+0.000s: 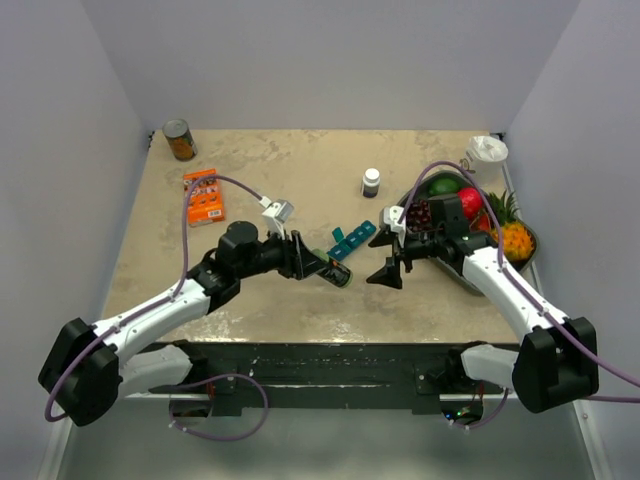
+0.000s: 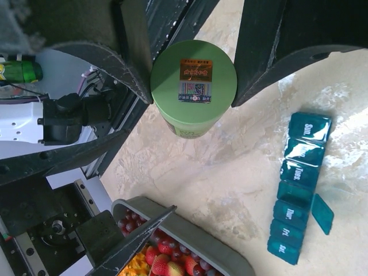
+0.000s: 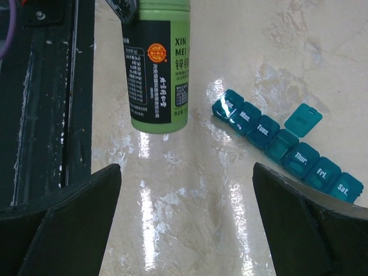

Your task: Sort the pills into containers

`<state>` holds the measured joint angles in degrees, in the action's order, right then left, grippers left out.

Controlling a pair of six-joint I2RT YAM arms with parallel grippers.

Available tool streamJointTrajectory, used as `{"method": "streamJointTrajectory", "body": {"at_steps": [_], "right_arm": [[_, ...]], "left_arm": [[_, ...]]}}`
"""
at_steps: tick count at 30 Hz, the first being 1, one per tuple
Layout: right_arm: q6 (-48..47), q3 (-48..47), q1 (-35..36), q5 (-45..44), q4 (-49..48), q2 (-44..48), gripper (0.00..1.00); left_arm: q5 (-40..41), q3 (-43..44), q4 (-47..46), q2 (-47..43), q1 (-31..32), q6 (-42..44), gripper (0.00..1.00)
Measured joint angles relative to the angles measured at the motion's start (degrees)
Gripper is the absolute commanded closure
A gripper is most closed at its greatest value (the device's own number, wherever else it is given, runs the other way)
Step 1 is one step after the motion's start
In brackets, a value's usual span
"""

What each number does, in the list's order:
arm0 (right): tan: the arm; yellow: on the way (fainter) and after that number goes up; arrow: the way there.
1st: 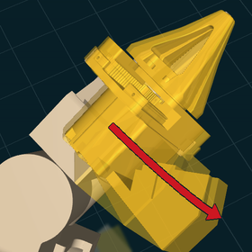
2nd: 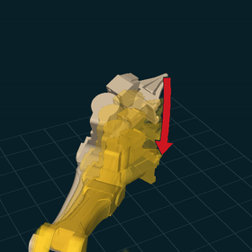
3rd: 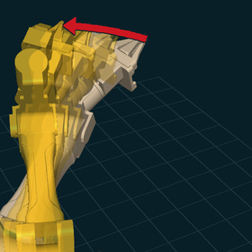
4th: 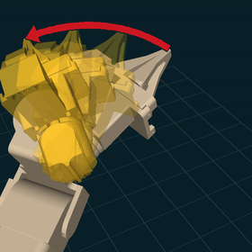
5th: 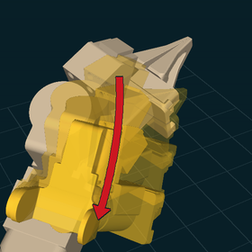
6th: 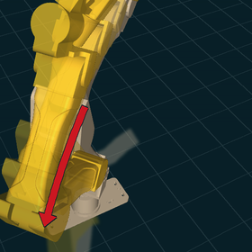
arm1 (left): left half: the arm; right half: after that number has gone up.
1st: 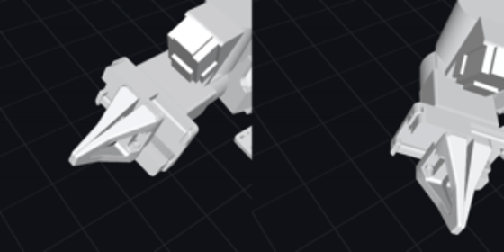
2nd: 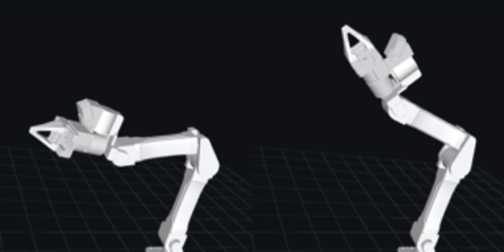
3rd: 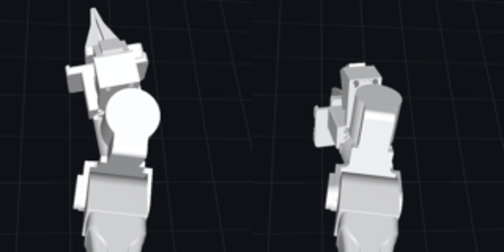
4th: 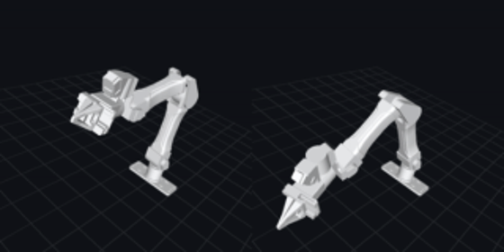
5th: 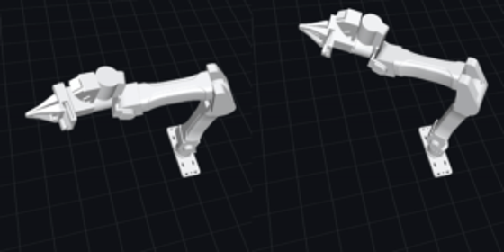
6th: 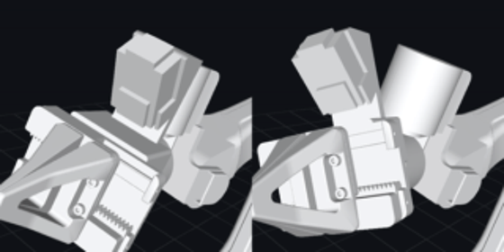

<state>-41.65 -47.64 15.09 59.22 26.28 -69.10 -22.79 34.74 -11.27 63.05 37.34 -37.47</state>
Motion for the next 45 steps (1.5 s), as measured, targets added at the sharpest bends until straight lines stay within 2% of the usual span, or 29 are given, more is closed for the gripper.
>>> {"method": "streamJointTrajectory", "body": {"at_steps": [14,21,24,25,26,28,29,31,34,36,37,40,45], "right_arm": [[4.52,0.26,7.43,-0.04,-4.68,-2.36,0.02],[8.63,0.57,9.92,-3.19,-8.24,-4.44,0.16],[9.77,0.57,10.54,-4.46,-8.76,-5.25,0.29],[10.05,0.57,10.71,-4.74,-8.92,-5.55,0.37],[10.27,0.57,10.82,-5.01,-9.01,-5.86,0.54],[10.60,0.57,10.99,-5.92,-9.35,-6.34,0.73],[10.78,0.57,11.06,-5.84,-9.35,-6.56,0.90],[10.99,0.52,11.13,-5.79,-9.33,-6.64,1.00],[10.27,-0.28,11.17,-5.75,-8.09,-6.73,1.00],[9.11,-1.11,11.26,-5.60,-6.93,-6.73,1.00],[8.59,-1.46,11.28,-5.55,-6.47,-6.73,1.00],[6.58,-2.21,11.67,-4.94,-5.20,-6.73,1.00],[3.06,-2.80,11.85,-3.74,-1.84,-6.73,1.00]], "left_arm": [[5.57,1.70,-6.62,7.58,6.78,-4.28,1.00],[8.48,2.67,-9.94,9.70,9.07,-6.78,1.00],[9.66,2.67,-10.49,9.77,9.31,-7.30,1.00],[9.99,2.67,-10.58,9.77,9.33,-7.50,1.00],[10.51,2.67,-10.62,9.77,9.35,-7.69,1.00],[11.30,2.67,-10.80,9.77,9.35,-8.35,1.00],[11.56,2.67,-10.71,9.70,9.35,-8.39,1.00],[12.09,2.64,-10.80,9.68,9.35,-8.66,1.00],[12.24,2.43,-10.95,9.25,9.46,-8.87,0.99],[12.20,1.88,-11.45,8.39,9.53,-8.85,0.79],[12.11,1.44,-11.85,7.96,9.55,-8.85,0.60],[11.76,-0.63,-13.33,5.97,9.55,-8.83,0.36],[10.67,-2.86,-13.00,0.09,9.40,-6.23,0.14]]}}
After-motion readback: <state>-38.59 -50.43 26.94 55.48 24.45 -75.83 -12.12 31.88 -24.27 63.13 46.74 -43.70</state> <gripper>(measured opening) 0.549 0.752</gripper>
